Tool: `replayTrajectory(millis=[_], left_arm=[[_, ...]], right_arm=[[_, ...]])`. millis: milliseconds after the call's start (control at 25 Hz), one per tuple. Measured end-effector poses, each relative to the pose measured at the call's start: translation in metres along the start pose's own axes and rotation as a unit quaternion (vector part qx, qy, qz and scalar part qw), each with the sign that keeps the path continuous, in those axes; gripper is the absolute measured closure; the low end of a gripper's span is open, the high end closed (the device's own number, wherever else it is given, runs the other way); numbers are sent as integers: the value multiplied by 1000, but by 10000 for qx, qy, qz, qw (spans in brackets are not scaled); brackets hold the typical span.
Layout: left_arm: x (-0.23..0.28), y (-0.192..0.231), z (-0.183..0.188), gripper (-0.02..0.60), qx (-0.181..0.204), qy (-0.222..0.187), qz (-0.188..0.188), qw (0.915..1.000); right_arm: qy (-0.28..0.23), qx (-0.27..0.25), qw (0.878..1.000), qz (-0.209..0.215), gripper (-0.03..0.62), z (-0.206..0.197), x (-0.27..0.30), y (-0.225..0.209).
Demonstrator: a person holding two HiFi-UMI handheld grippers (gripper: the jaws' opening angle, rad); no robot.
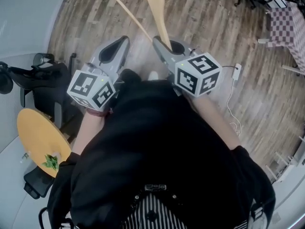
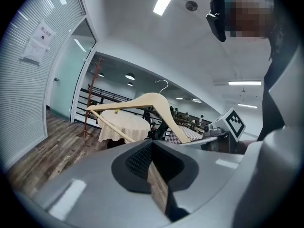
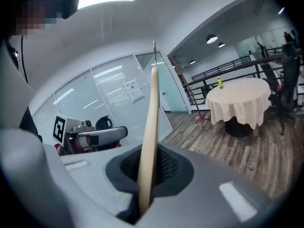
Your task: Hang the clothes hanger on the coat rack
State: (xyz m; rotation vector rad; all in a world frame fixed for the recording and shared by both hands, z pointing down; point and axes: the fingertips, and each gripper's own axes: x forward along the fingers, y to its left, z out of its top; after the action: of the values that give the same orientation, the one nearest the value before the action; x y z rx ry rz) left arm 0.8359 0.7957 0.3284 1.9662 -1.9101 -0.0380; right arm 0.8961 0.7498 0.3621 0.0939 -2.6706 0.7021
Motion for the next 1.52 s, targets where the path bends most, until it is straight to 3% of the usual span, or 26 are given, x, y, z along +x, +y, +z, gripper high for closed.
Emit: replayTrajectory(millis=[200, 440, 600, 920, 1160, 1320, 1520], left_arm=[[20, 8, 5, 581, -6, -22, 51, 10000], [62, 41, 9, 578, -91, 91, -350, 9993], [98, 89, 23, 580, 3, 190, -345, 9992], [165, 202, 89, 580, 203, 307, -977, 9945], [201, 296, 120, 580, 200, 351, -903, 9951], [206, 346, 130, 581, 419, 437, -886, 9942], [202, 394, 144, 580, 244, 247, -831, 9959]], right_arm=[[-12, 217, 9998, -40, 588, -3, 4, -20], [-78, 227, 9994, -258, 586, 17, 35, -48], [-50, 71, 9989, -463, 586, 42, 78, -64], [32, 114, 9971, -746, 586, 127, 204, -109], [94, 240, 9964, -809, 586, 173, 291, -134], [177, 2, 9964, -829, 586, 199, 342, -143], [192, -217, 9961, -839, 586, 227, 377, -147]])
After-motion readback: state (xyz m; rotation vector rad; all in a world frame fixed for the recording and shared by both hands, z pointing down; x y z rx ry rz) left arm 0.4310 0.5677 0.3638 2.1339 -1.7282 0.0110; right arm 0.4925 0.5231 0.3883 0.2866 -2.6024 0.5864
